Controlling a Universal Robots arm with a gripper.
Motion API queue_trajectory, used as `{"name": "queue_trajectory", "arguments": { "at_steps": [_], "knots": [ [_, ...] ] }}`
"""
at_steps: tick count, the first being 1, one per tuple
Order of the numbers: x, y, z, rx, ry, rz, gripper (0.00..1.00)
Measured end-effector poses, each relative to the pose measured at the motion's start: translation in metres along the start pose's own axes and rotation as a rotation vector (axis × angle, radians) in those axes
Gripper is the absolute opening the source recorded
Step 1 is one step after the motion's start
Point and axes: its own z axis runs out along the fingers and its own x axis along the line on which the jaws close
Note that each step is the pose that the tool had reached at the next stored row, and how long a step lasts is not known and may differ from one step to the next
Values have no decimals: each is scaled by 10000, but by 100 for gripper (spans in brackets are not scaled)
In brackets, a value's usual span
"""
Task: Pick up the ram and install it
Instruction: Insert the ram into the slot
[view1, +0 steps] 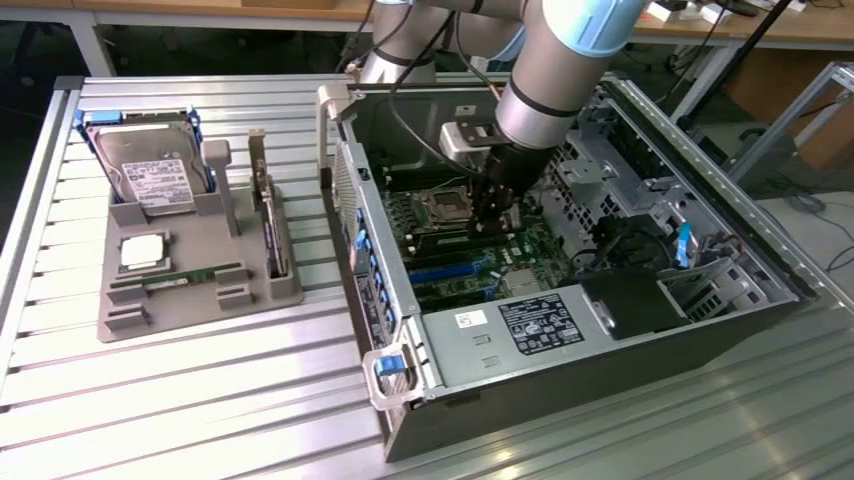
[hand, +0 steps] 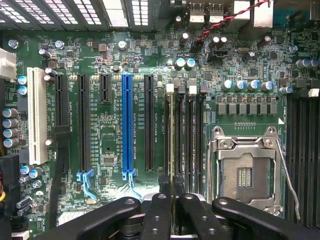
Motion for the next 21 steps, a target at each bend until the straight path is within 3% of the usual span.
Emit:
{"name": "queue_trajectory", "arguments": {
  "at_steps": [5,8,12,13,14,15,16,19,21],
  "knots": [
    [-1,-2,42,-15,14,1,12],
    [-1,-3,38,-15,27,0,20],
    [-23,14,-187,16,75,2,20],
    [-28,16,-226,22,92,2,18],
    [-30,17,-251,22,109,1,10],
    [-30,4,-250,22,122,3,10],
    [-30,-66,-255,-9,158,7,10],
    [-32,-364,-266,-175,177,13,10],
    [-33,-485,-269,-251,187,18,10]
  ]
}}
